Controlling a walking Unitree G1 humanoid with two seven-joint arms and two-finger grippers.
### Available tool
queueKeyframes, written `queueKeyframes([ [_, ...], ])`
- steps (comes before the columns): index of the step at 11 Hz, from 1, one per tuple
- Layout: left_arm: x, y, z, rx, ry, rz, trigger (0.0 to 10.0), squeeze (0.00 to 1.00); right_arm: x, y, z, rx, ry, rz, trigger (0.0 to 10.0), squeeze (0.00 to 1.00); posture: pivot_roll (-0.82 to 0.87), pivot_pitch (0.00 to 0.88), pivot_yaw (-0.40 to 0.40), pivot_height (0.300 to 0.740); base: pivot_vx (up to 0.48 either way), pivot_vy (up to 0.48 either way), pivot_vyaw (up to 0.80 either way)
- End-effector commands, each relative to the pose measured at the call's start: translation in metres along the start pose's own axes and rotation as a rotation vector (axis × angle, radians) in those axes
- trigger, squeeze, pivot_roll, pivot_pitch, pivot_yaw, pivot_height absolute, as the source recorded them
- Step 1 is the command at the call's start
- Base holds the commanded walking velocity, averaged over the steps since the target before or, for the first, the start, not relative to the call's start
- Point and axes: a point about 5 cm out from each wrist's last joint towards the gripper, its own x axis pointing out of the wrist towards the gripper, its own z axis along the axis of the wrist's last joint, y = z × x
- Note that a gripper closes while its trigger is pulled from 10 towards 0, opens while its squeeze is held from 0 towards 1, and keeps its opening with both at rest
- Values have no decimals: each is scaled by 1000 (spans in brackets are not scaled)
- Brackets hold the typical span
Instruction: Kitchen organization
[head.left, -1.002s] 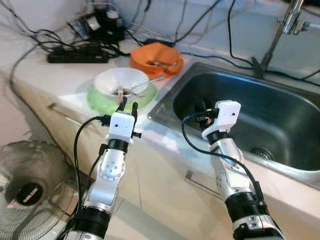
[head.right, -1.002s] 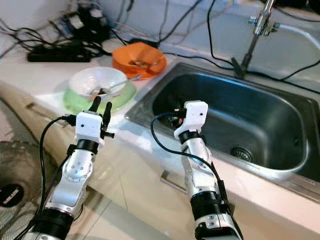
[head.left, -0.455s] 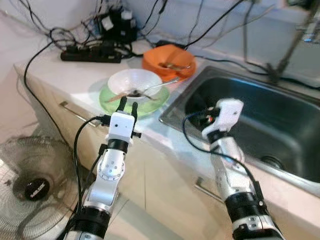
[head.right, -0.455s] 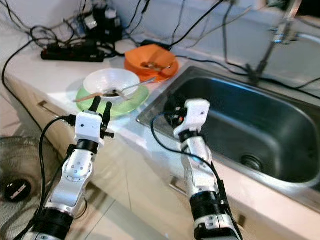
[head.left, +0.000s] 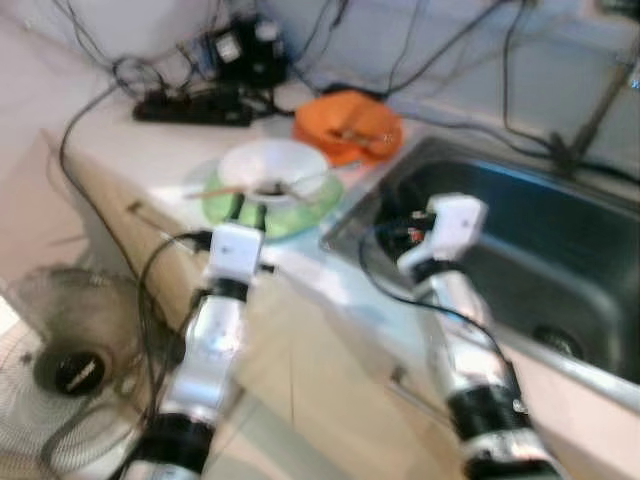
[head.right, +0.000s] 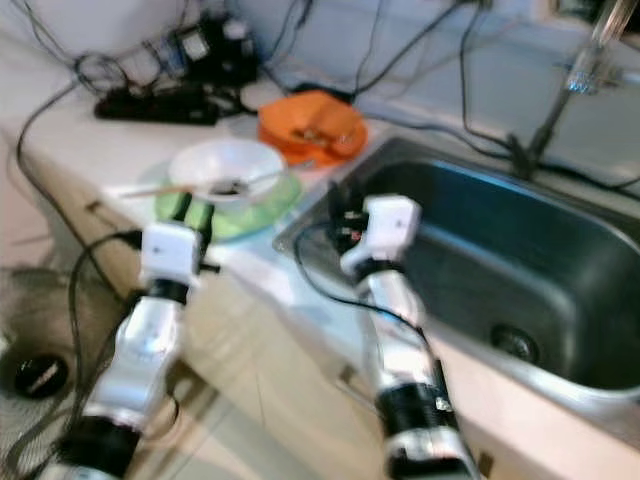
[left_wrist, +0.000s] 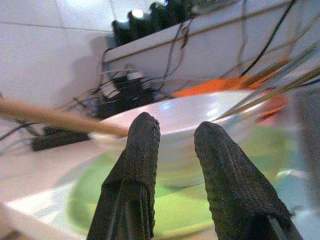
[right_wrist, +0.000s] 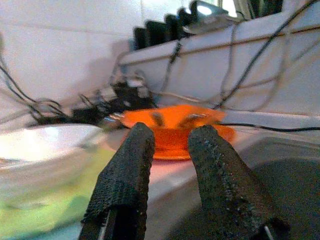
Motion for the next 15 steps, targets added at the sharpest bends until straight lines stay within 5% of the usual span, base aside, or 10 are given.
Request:
queueKeyframes([
  [1,0,9,1,24,-9,12,10000,0,6,9,5,13,-22,24,10000,0,180,0,-17,740,289,0,0],
  [11,-7,4,2,25,-27,-50,10000,0,4,9,1,15,-4,24,10000,0,185,0,-15,740,112,0,0],
  [15,-9,-12,2,161,-30,-209,10000,0,5,9,-2,15,9,22,10000,0,190,0,-20,740,0,0,0],
])
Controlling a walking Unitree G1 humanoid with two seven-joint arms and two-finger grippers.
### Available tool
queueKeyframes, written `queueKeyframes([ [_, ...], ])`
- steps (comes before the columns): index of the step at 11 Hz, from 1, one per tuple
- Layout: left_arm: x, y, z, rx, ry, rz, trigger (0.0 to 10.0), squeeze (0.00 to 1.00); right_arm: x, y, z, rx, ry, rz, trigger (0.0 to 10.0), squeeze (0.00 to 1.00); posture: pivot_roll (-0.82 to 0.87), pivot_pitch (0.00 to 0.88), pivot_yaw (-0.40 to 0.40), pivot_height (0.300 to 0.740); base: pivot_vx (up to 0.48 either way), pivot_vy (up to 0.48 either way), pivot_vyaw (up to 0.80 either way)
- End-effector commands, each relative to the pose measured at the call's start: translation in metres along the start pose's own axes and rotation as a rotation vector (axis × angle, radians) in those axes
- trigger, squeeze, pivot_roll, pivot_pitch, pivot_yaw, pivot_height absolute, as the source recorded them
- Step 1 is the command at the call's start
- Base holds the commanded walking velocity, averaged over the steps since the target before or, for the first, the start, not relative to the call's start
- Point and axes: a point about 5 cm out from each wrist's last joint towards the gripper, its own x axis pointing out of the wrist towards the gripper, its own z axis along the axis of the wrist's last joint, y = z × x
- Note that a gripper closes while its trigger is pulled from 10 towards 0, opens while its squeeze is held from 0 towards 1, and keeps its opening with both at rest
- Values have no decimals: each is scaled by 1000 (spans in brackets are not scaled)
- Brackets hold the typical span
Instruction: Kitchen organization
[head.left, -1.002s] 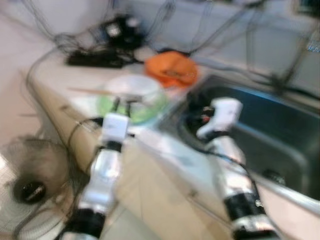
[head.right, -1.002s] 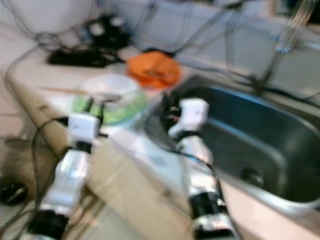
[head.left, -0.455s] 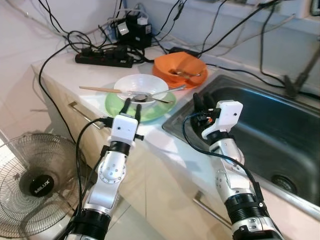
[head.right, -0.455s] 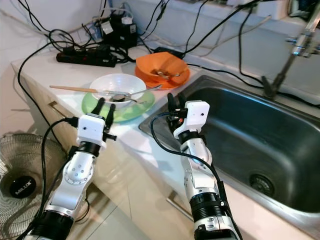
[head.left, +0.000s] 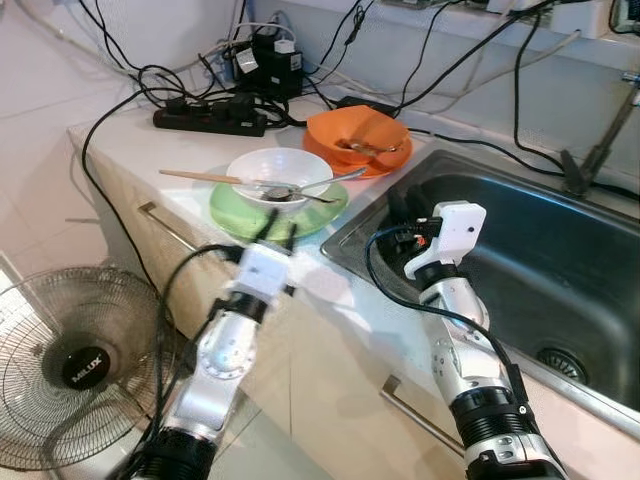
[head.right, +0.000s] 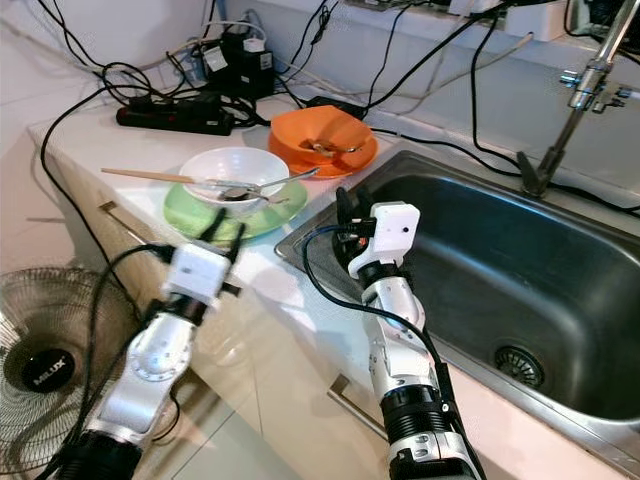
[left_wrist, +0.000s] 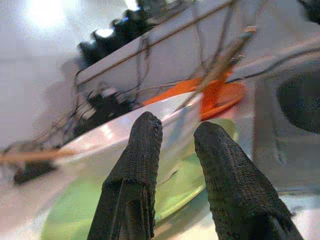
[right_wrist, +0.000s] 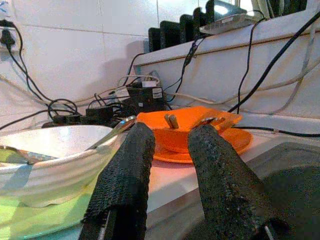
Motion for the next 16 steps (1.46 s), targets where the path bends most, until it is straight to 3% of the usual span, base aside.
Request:
queueKeyframes([
  [1,7,-3,4,75,-16,-55,10000,0,2,0,1,-3,0,-1,10000,0,188,0,-20,740,0,0,0],
  [3,15,-1,7,88,-33,-57,10000,0,2,-1,0,-5,2,-5,10000,0,187,0,-17,740,0,0,0],
  [5,23,3,15,172,-72,-88,10000,0,2,-1,0,-6,3,-8,10000,0,185,0,-11,740,0,0,0],
  [9,45,-1,19,246,-85,-204,10000,0,3,1,-1,-7,1,-10,10000,0,176,0,6,740,0,0,0],
  [16,63,2,21,298,-87,-252,10000,0,3,2,-3,-5,7,-17,10000,0,175,0,13,740,0,0,0],
])
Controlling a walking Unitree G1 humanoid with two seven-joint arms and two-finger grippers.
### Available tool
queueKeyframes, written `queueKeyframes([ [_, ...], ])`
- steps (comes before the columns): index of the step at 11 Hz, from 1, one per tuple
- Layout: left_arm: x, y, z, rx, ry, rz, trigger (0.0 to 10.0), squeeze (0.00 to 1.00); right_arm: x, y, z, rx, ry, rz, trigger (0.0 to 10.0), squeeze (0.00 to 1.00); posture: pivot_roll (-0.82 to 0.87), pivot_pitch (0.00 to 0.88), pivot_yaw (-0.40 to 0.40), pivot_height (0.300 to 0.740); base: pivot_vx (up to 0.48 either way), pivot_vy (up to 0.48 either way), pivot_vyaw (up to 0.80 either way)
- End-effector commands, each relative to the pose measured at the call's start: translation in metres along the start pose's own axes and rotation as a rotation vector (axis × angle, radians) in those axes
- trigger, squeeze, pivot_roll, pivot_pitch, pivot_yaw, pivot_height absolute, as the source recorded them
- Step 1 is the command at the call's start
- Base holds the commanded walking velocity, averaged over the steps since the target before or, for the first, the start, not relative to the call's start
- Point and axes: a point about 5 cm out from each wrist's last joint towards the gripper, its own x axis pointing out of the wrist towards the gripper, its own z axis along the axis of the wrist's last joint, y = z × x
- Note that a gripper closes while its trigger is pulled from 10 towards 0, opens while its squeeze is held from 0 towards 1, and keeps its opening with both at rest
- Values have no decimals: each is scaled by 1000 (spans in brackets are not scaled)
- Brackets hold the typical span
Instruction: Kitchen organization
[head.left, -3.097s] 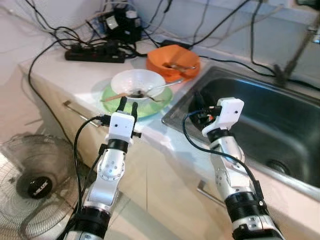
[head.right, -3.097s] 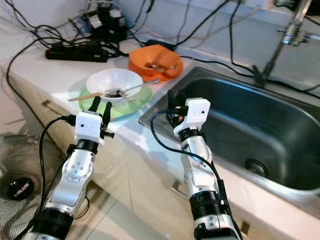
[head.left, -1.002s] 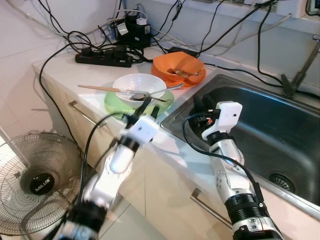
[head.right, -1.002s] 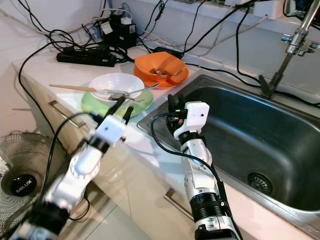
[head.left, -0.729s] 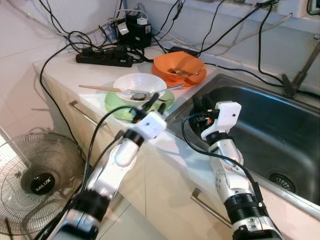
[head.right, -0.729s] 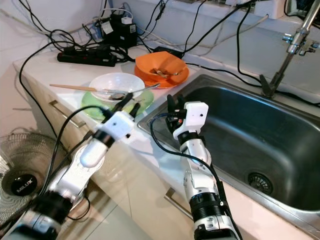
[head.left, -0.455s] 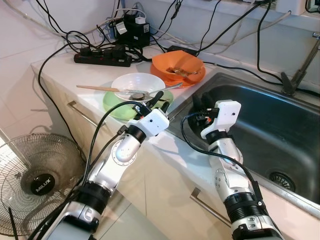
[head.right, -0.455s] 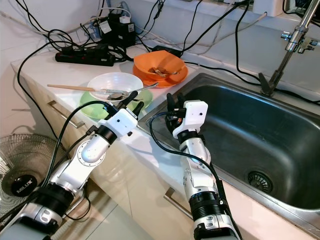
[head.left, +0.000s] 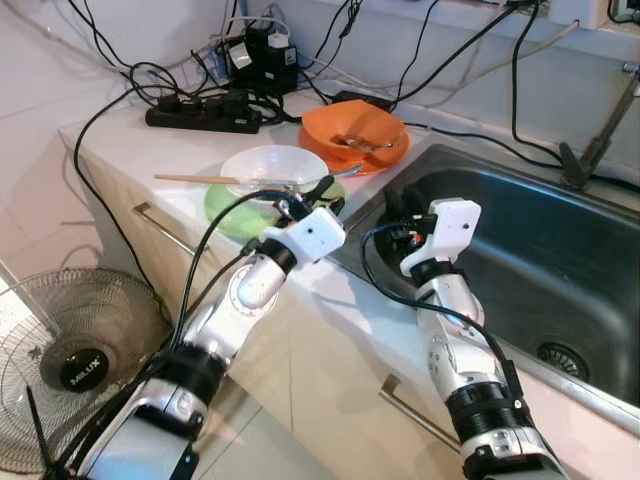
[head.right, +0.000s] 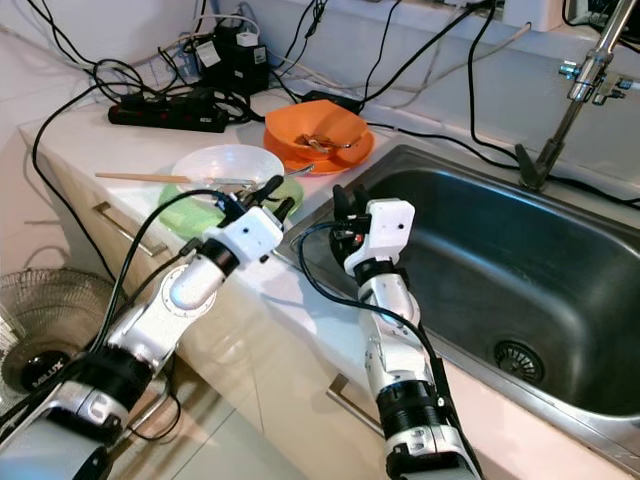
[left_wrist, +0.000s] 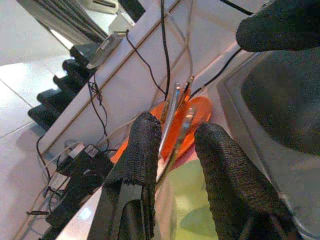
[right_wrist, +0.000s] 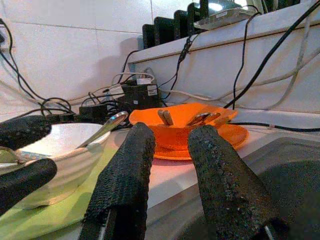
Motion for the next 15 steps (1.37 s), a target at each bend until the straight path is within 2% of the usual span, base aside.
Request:
queueKeyframes([
  [1,5,2,4,32,-15,-18,8353,0,-1,-1,-3,-2,12,-10,10000,0,178,0,13,740,0,0,0],
  [2,8,4,5,42,-24,-8,353,0,-1,-1,-3,-1,12,-10,10000,0,177,0,12,740,0,0,0],
  [3,9,6,7,39,-29,4,0,0,-1,-1,-3,-1,12,-11,10000,0,178,0,11,740,0,0,0],
  [4,10,7,7,36,-32,7,1804,0,-1,-1,-4,-3,18,-11,10000,0,178,0,10,740,0,0,0],
  [5,10,6,8,34,-35,9,2471,0,-1,-1,-5,-5,23,-12,10000,0,181,0,7,740,0,0,0],
  [6,10,7,8,23,-40,17,784,0,-1,-2,-5,-4,23,-12,10000,0,181,0,7,740,0,0,0],
  [7,10,9,10,5,-51,34,0,0,-2,-2,-5,-4,24,-12,10000,0,182,0,6,740,0,0,0],
  [10,11,16,15,-7,-70,64,0,0,-3,-2,-6,-4,27,-11,10000,0,181,0,4,740,0,0,0],
  [11,13,22,19,-45,-88,96,0,0,-3,-2,-6,-5,29,-11,10000,0,181,0,3,740,0,0,0],
  [12,14,25,22,-76,-100,107,941,0,-3,-2,-6,-5,29,-10,10000,0,181,0,3,740,0,0,0],
  [13,15,30,28,-130,-128,132,10000,0,-3,-2,-6,-5,30,-9,10000,0,182,0,2,740,0,0,0],
  [14,16,34,32,-187,-147,155,10000,0,-3,-1,-6,-4,31,-7,10000,0,183,0,1,740,0,0,0],
  [15,16,35,33,-202,-151,161,10000,0,-3,-1,-6,-4,31,-7,10000,0,183,0,1,740,0,0,0],
])
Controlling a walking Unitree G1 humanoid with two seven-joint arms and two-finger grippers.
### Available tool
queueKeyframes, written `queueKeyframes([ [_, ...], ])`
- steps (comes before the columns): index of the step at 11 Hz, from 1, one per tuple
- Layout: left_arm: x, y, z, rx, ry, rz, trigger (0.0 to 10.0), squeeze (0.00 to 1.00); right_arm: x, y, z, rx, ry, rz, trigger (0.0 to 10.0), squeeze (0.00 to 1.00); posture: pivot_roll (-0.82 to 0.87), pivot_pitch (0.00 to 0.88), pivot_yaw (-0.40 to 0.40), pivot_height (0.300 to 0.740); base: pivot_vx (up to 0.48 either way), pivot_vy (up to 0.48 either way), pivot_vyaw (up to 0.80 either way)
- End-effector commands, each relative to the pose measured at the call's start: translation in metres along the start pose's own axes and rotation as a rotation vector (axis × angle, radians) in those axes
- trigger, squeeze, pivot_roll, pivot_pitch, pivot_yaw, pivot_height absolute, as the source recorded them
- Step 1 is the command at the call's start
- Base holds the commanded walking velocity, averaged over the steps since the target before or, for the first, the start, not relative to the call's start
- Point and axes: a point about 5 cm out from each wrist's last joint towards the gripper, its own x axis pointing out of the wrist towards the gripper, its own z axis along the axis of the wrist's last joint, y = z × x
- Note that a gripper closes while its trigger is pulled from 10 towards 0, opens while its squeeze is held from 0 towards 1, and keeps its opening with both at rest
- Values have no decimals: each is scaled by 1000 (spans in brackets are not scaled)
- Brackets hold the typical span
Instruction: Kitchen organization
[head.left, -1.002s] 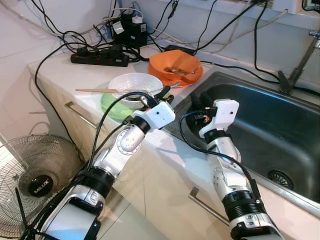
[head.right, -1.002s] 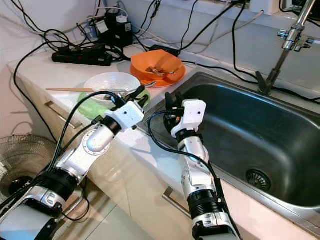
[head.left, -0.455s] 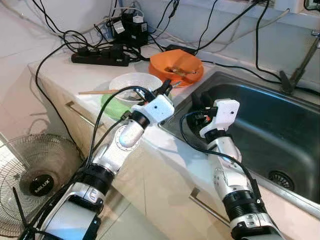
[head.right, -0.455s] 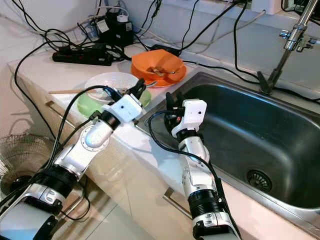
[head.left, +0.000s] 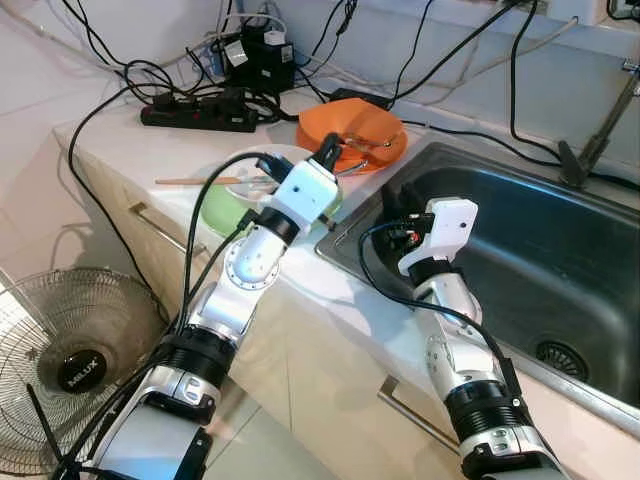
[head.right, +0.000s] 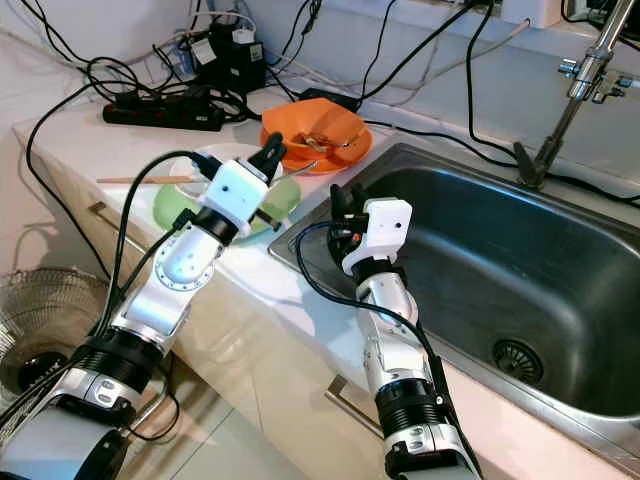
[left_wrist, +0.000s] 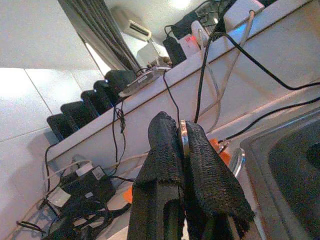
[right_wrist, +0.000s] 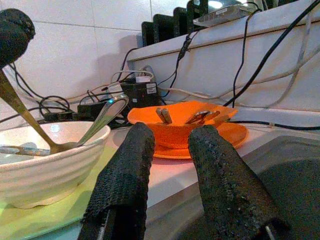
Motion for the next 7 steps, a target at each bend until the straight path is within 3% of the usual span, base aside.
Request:
queueKeyframes([
  [1,5,7,11,-14,-40,17,10000,0,-4,-3,-6,-3,30,-9,10000,0,184,0,0,740,0,0,0],
  [5,18,23,53,66,-212,50,10000,0,-3,-3,-6,-2,30,-7,10000,0,187,0,-3,740,0,0,0],
  [7,23,17,75,3,-291,15,10000,0,-2,-6,-4,-7,22,-14,10000,0,183,0,-1,740,0,0,0],
])
